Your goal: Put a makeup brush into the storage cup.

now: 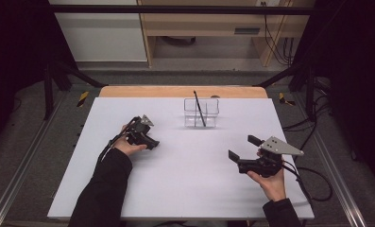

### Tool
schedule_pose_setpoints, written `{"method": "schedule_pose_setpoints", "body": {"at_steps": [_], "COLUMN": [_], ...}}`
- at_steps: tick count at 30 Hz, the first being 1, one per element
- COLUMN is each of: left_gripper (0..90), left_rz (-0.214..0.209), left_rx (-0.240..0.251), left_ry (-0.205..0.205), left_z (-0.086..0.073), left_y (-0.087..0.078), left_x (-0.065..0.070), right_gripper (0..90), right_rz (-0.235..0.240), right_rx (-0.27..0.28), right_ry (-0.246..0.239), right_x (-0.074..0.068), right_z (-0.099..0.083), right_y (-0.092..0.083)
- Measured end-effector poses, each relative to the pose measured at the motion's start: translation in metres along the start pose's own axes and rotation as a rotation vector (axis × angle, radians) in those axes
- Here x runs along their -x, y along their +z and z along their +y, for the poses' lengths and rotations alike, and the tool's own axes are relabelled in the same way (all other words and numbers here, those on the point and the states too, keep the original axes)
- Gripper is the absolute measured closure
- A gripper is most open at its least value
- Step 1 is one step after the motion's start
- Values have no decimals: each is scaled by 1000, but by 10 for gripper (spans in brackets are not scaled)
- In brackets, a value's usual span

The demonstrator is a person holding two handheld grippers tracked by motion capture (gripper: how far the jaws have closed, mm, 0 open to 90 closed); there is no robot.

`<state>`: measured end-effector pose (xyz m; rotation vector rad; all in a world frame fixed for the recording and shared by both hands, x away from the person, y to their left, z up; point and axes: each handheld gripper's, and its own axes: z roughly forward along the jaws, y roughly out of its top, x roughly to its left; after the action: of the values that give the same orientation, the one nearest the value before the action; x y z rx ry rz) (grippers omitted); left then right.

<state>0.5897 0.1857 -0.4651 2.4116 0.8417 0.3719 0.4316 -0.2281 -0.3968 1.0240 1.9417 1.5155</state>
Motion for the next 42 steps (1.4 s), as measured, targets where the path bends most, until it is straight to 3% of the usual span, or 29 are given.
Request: {"method": "schedule_pose_setpoints", "body": {"at_steps": [12,22,42], "left_gripper": [340,462,727], "left_rz": [-20,-31,-45], "left_rx": [-7,-18,-85], "left_ry": [-40,-25,3], "left_z": [-1,0,1], "left_y": [-1,-4,-12], "left_x": [0,3,9], "right_gripper": [70,70,72], "right_rz": [2,3,6], "right_rx": [1,-3,-4], "right_ry": [2,-5,-2], "right_x": [-1,-2,-3], "right_z": [0,0,-1], "right_y": [1,2,2]}}
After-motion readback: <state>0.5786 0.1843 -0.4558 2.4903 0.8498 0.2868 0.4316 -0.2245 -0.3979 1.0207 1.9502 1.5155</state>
